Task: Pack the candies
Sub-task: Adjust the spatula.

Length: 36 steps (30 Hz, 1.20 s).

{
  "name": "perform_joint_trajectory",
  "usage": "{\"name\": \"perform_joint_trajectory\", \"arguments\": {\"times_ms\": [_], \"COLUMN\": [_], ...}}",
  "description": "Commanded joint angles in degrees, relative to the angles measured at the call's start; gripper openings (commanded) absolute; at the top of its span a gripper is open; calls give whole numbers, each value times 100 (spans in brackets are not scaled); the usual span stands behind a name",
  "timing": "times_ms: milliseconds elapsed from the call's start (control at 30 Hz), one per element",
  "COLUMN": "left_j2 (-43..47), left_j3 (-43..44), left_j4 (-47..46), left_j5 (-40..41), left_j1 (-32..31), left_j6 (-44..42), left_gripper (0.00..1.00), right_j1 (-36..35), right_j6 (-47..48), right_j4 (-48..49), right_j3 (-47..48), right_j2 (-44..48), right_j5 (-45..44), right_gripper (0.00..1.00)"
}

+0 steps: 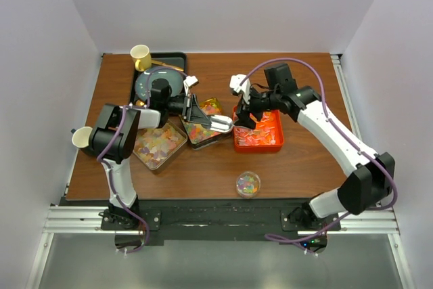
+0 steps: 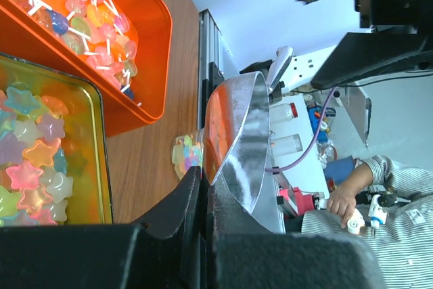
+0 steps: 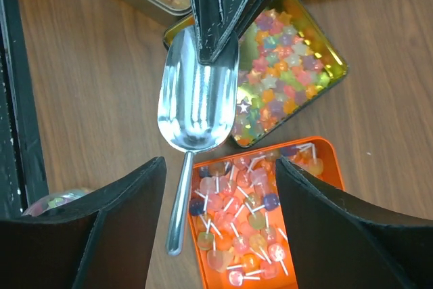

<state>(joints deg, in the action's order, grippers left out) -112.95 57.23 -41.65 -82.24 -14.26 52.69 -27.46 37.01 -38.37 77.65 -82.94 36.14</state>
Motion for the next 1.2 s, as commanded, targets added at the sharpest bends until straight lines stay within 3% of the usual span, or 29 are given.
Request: {"name": "perform_joint_trajectory", "arguments": {"times_ms": [0,133,300,733,933,1000,1033,1133,1167], "left_j2": [290,352,370,378,387,396,396,405,422], "left_j3": [-1,-19,-10,25,16,7,7,-2,-10], "left_j4": [174,368,386,386,386,386,386,412,447], "left_j5": [-205,-188,-170,-126,-126,-117,-117,-65,-21], "left_j1": [20,29,29,29,20,29,29,29,29], "left_j6": [-303,-452,-461,-426,-417,-408,-408,-382,-399], "left_gripper": [0,0,0,0,0,0,0,0,15], "right_j1": [4,4,4,-136,-303,-338,-365,-365,-365], "right_j6": [216,753,1298,1247,1309,1230,1186,966,905], "right_j4": [-82,-1020,-1489,-1366,-1244,-1156,-1129,-1024,-1006], "right_j3": [206,602,603,444,357,339,339,365,365], "right_j2": [-275,-530,-513,-478,-531,-548,-557,-645,-662], "right_j5": [472,552,341,-106,-449,-546,-625,-898,-1037], "right_gripper": [67,65,59,39,37,30,16,0,0]}}
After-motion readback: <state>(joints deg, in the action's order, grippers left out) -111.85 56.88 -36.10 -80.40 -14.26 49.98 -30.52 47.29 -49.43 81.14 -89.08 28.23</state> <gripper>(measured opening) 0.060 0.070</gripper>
